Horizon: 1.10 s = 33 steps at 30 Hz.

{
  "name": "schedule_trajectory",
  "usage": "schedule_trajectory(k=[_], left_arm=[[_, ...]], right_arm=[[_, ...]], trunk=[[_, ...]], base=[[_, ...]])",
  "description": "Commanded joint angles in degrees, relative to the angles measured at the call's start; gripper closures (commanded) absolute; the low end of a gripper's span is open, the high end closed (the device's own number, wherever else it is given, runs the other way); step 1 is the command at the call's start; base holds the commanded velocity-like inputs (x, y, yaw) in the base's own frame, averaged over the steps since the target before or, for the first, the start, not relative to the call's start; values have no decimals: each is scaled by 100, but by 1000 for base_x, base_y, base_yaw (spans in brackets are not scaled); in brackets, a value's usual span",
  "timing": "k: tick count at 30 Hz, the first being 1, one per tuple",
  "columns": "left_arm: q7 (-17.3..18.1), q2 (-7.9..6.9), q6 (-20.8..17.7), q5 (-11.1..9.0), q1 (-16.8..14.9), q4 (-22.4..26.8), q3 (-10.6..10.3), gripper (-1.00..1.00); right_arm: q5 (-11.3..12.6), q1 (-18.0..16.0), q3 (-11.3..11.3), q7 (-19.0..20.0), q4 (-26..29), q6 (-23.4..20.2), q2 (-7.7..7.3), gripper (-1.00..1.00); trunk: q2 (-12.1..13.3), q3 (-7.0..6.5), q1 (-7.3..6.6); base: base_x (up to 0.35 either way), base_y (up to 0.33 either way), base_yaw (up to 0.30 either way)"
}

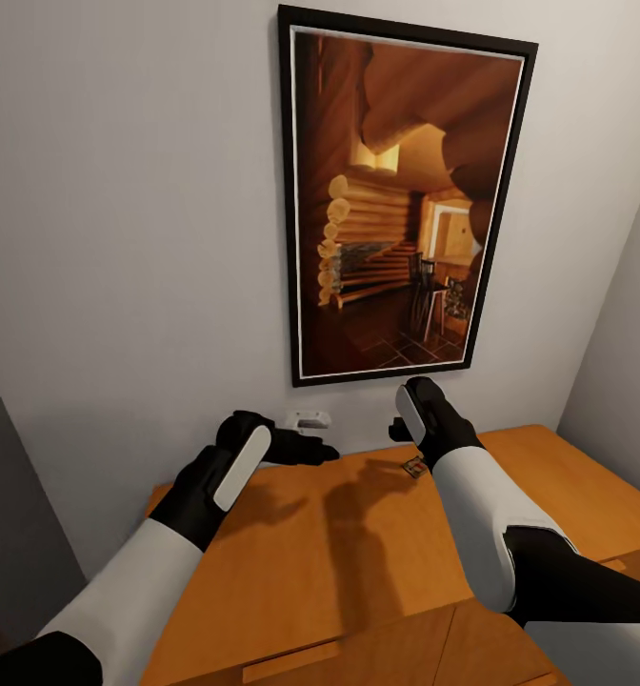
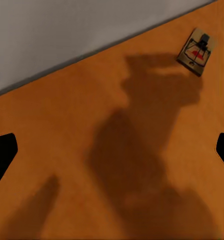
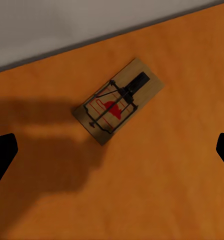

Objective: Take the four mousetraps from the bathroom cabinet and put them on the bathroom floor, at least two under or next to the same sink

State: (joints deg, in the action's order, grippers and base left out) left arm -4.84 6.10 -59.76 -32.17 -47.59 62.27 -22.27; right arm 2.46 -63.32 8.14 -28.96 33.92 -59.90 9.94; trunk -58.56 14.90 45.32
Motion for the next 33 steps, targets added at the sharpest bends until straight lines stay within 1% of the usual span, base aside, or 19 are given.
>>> schedule_trajectory(k=[1,6,13,29,32,33], left_arm=[[-51,-3,-18,-68,-5,5,-10,-100],[-52,-22,-18,-117,-5,14,-21,-100],[-52,-78,-18,-133,-5,10,-23,-100],[-53,-74,-12,-131,-5,29,-32,-100],[-53,-74,-11,-131,-5,30,-32,-100],[-53,-74,-10,-130,-5,30,-32,-100]], right_arm=[[27,-5,26,-34,6,-10,6,-100],[25,-5,20,-27,20,-10,6,-100],[18,-5,12,-17,59,-10,6,-100],[20,-4,22,-27,58,-10,6,-100],[19,-5,26,-29,56,-10,-46,-100],[21,-5,29,-30,55,-10,-94,-100]], trunk=[[-6,8,1],[-6,8,1],[-6,8,1],[-6,8,1],[-6,8,1],[-6,8,1]], base=[[0,0,0],[0,0,0],[0,0,0],[0,0,0],[0,0,0],[0,0,0]])
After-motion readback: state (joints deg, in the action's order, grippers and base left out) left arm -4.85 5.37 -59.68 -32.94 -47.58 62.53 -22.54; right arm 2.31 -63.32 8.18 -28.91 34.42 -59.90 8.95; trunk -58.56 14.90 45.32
